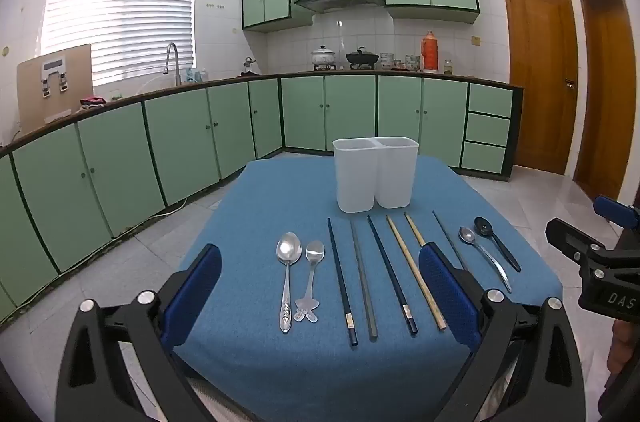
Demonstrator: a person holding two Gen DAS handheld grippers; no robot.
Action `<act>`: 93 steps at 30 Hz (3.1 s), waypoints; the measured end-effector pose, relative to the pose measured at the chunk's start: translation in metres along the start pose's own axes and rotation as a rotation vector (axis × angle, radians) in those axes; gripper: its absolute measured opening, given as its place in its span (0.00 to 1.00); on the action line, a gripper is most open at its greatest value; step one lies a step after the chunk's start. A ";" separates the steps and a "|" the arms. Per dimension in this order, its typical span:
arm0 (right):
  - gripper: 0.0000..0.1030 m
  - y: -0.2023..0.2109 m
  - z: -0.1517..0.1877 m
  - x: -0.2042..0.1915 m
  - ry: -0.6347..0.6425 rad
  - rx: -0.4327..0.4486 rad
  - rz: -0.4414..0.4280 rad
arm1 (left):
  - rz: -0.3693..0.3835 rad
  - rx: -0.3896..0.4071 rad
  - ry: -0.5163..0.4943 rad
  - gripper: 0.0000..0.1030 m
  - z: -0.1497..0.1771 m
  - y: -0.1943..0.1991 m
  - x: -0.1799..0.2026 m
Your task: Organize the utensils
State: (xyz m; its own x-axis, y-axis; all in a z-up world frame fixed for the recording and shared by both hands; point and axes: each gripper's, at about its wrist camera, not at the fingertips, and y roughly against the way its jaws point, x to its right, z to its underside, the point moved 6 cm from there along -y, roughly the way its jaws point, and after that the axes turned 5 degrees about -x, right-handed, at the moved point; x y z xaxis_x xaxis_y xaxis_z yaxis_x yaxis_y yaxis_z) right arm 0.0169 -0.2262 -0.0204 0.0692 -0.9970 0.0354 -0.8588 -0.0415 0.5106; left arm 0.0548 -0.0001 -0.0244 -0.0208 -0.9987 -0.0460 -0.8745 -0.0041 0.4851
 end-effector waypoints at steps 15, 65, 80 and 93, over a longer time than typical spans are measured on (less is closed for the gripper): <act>0.95 -0.001 0.000 0.000 0.002 -0.002 0.004 | -0.001 0.003 0.005 0.94 -0.002 0.000 -0.003; 0.95 -0.001 0.000 0.001 0.004 0.002 0.004 | -0.013 0.014 0.002 0.94 -0.001 -0.002 -0.011; 0.95 -0.001 0.000 0.000 0.004 0.002 0.005 | -0.014 0.014 0.001 0.94 -0.001 -0.003 -0.012; 0.95 -0.001 0.000 -0.002 0.005 0.001 0.006 | -0.013 0.013 0.001 0.94 -0.001 -0.002 -0.013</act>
State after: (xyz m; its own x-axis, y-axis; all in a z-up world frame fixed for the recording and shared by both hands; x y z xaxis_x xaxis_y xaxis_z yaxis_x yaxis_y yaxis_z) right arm 0.0181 -0.2246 -0.0208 0.0665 -0.9969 0.0422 -0.8599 -0.0359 0.5092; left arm 0.0574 0.0127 -0.0242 -0.0088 -0.9987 -0.0512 -0.8809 -0.0164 0.4729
